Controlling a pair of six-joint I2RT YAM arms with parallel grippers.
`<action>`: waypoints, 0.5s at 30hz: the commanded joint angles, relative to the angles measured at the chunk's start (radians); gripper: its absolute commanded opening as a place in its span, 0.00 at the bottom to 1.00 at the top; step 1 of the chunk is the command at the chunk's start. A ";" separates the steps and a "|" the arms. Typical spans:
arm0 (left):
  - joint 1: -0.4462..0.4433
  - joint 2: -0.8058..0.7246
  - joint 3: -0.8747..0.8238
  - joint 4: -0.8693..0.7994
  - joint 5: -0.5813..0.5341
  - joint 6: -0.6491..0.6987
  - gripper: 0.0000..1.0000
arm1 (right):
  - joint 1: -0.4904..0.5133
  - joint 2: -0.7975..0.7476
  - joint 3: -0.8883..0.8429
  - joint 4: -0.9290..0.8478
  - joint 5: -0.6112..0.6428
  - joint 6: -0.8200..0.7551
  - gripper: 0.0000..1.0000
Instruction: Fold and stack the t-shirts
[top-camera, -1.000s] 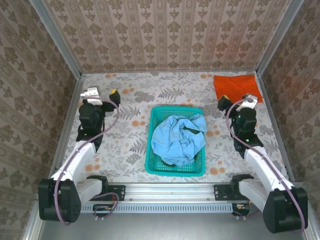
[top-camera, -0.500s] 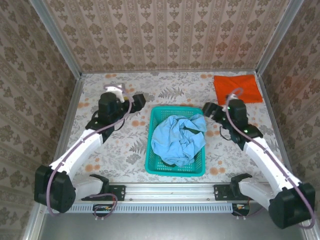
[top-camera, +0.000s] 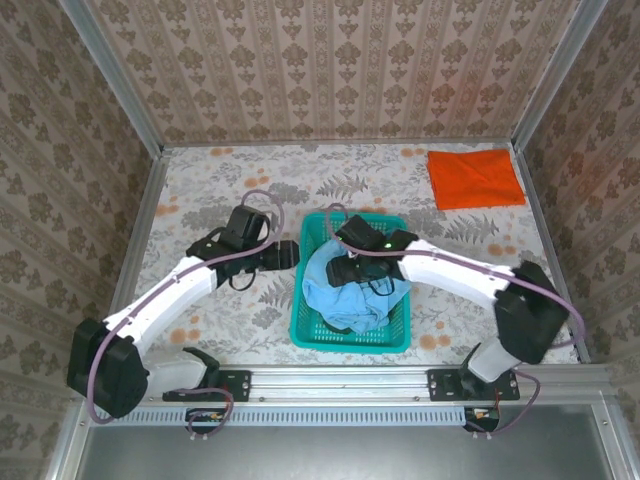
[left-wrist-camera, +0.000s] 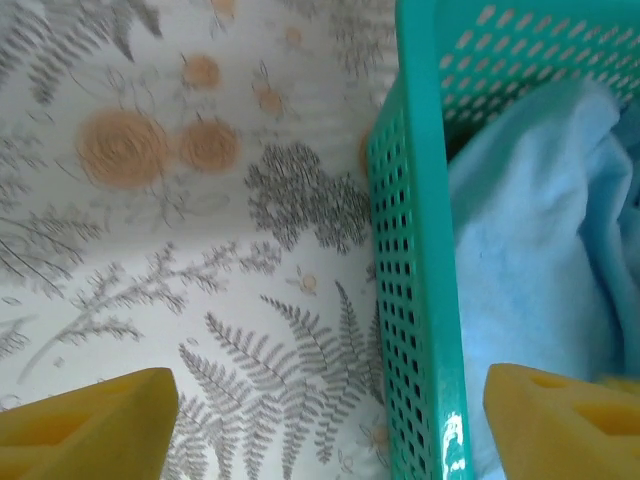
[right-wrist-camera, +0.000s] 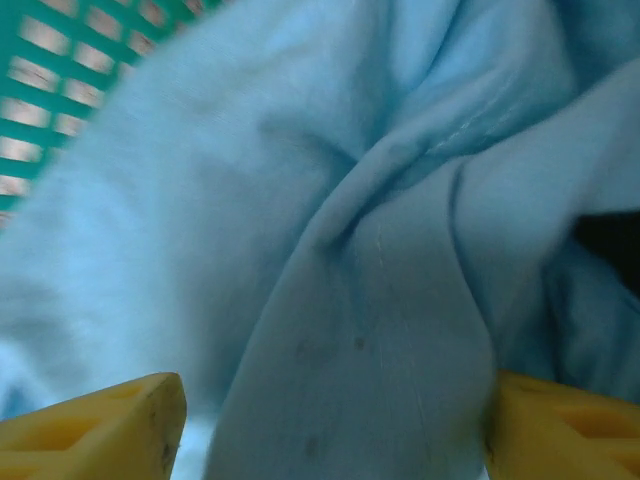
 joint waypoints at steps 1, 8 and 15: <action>-0.016 0.021 -0.025 0.002 0.093 -0.017 0.78 | 0.002 0.050 0.050 -0.064 0.061 0.017 0.63; -0.049 0.116 -0.006 0.046 0.104 -0.034 0.67 | 0.002 -0.103 0.015 -0.010 0.042 0.017 0.01; -0.071 0.180 0.049 0.059 0.084 -0.027 0.44 | -0.028 -0.387 0.035 -0.051 0.120 -0.014 0.00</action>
